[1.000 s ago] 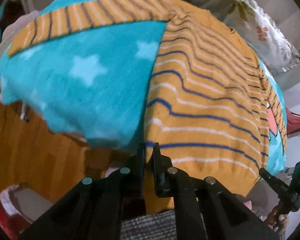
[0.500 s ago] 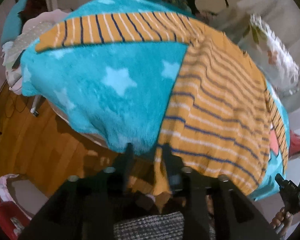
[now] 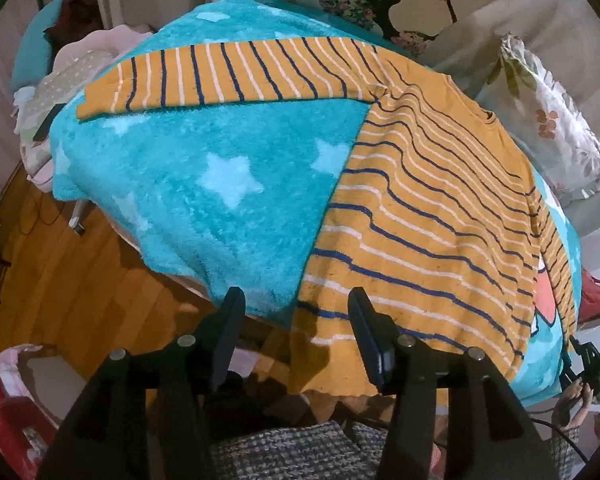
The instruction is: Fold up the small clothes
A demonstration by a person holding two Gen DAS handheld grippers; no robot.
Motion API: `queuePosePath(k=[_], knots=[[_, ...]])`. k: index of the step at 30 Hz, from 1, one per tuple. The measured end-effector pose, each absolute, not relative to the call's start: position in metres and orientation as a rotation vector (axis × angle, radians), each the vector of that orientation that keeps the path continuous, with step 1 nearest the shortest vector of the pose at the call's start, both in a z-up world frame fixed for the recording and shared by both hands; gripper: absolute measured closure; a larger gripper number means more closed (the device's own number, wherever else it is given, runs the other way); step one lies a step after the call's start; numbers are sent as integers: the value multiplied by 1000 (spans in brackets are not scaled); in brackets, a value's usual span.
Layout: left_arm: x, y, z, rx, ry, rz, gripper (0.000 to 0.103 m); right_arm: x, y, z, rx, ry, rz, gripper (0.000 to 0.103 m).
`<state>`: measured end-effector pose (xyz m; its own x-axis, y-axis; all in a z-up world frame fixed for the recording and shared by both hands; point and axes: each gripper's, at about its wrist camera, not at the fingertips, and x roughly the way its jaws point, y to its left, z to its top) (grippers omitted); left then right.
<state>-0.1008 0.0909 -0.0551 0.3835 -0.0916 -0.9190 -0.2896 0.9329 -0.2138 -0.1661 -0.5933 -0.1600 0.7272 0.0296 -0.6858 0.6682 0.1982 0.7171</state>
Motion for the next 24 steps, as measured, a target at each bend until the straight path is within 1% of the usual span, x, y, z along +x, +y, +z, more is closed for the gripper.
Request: queuePosePath(k=[3, 4, 5, 8, 12, 15, 21, 24], knots=[[-102, 89, -54, -366, 1183, 138, 50, -160, -617, -161, 1320, 657, -521, 74], [-102, 88, -54, -364, 1186, 142, 50, -159, -621, -162, 1322, 654, -513, 88], [-101, 89, -54, -363, 1189, 142, 50, -155, -626, -164, 1319, 673, -506, 97], [-100, 92, -51, -368, 1186, 146, 50, -152, -640, -151, 1247, 695, -512, 97], [-97, 102, -46, -385, 1168, 157, 50, -147, -662, -114, 1144, 668, -599, 97], [-92, 112, -46, -405, 1157, 160, 49, -127, -653, -85, 1049, 683, -599, 97], [-77, 133, -50, -460, 1139, 135, 49, -52, -570, -27, 854, 706, -432, 97], [-68, 142, -51, -476, 1131, 114, 49, -9, -515, -16, 813, 743, -292, 97]])
